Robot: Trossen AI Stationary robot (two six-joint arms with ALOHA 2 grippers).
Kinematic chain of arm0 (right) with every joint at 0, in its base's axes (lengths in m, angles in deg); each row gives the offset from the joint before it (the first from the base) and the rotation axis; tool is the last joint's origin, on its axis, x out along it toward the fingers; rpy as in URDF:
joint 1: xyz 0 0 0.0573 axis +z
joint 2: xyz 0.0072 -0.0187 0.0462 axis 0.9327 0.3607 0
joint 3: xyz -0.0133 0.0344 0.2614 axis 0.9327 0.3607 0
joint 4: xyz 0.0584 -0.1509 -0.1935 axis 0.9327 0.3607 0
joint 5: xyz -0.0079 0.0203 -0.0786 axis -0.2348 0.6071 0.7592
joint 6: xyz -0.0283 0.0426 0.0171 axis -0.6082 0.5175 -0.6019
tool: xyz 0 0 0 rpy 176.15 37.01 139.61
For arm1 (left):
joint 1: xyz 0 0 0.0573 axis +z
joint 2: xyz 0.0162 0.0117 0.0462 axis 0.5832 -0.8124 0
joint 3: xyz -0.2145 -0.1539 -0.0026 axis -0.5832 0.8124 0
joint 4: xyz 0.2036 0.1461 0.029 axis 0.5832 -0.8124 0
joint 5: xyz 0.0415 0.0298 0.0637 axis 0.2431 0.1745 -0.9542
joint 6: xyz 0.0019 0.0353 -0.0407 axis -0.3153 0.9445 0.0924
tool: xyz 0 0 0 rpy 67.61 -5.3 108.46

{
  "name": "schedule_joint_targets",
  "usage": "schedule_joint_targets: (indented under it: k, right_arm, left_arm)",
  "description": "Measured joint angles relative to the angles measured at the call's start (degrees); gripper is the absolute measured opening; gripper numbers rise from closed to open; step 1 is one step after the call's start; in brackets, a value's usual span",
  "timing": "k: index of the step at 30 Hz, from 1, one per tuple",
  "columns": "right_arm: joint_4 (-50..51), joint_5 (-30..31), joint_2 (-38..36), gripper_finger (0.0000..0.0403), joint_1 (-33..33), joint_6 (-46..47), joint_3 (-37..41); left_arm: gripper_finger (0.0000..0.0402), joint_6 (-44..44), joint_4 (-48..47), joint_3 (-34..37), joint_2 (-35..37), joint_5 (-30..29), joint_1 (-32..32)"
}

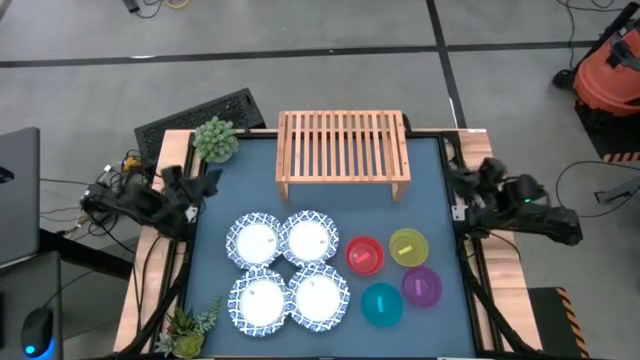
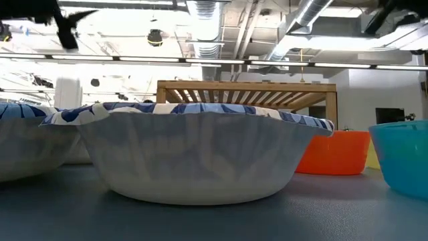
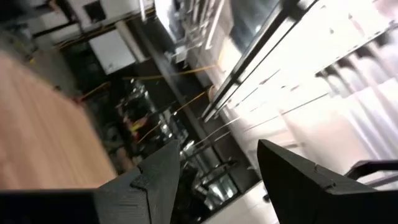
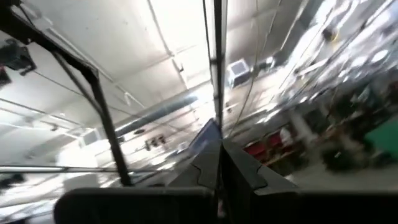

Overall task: Place and stack bowls onto a shelf
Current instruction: Put the top right white patterned bowl on the shelf

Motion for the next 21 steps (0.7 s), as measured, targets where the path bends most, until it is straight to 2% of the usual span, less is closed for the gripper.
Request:
schedule_joint_targets:
  k: [5,8,12,17,21]
  right_arm:
    - [11.98,0.34,6.75,0.0042,0.00,-7.72,-11.76]
    - [22.41,0.55,13.15,0.0042,0.00,-10.63,-18.57]
    - [35.62,0.59,22.65,0.0042,0.00,-11.18,-26.38]
    - [48.64,0.57,34.02,0.0042,0.00,-8.32,-34.88]
    - [59.51,0.55,42.31,0.0042,0.00,-7.57,-42.97]
  left_arm:
    - [0.0201,4.81,-3.15,-11.88,-9.99,0.46,0.00]
    - [0.0201,8.34,-10.62,-21.59,-17.32,2.60,-0.01]
    - [0.0201,6.36,-31.67,-35.90,-26.75,3.35,-0.04]
    - [0.0201,-8.23,-62.64,-52.00,-36.35,0.12,-0.04]
    - [0.0201,-18.73,-80.49,-58.85,-42.07,0.68,-0.02]
